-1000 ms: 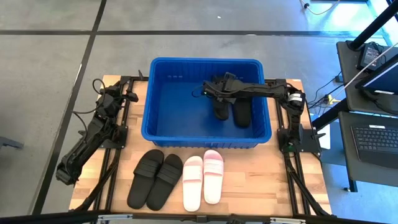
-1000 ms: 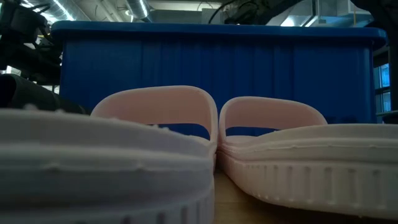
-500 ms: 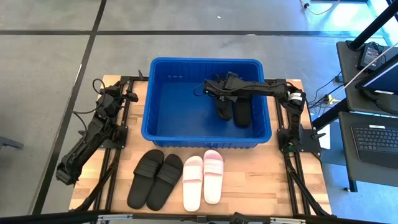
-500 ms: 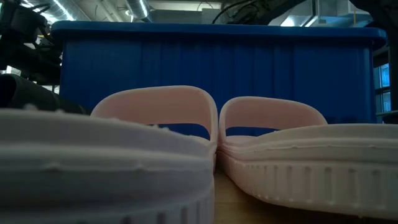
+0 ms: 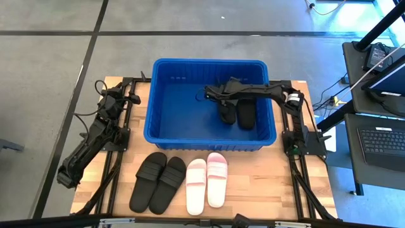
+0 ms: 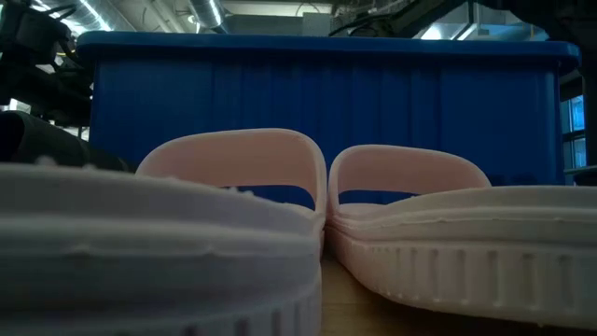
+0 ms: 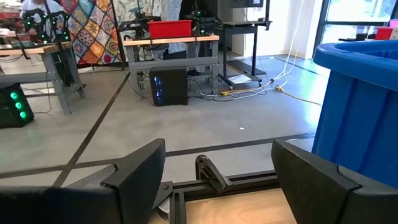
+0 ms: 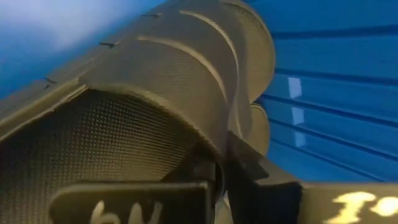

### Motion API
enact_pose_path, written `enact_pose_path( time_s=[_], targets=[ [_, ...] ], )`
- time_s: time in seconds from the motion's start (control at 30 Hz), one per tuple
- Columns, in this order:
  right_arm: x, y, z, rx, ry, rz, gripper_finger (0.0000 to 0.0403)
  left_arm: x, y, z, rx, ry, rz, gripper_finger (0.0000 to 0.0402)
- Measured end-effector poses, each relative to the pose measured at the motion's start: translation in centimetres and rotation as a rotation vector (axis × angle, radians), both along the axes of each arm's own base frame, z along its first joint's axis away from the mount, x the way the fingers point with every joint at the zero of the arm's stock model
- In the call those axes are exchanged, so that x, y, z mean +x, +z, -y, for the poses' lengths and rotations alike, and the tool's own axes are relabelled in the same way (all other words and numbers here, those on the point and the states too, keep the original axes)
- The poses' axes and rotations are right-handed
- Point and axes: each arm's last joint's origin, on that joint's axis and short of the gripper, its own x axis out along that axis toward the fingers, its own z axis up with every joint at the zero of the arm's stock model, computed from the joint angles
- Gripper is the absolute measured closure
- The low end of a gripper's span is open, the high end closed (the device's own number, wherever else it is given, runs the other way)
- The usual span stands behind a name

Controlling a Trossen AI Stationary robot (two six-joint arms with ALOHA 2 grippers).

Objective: Pick and place slides into bin
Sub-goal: Put the black slipper into the blue bin

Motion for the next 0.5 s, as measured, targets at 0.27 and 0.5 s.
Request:
enact_pose_path(
  time_s=[0.27,0.5],
  targets=[
    [0.15,-0.70,-0.02,0.012,0.003,-0.017,0.0353,0.00,0.00,0.00,0.005,-0.004,-0.044,0.0111],
    [0.08,-0.73,-0.01,0.015,0.002,-0.020,0.0315,0.00,0.00,0.00,0.005,-0.004,-0.048,0.0111]
  ],
)
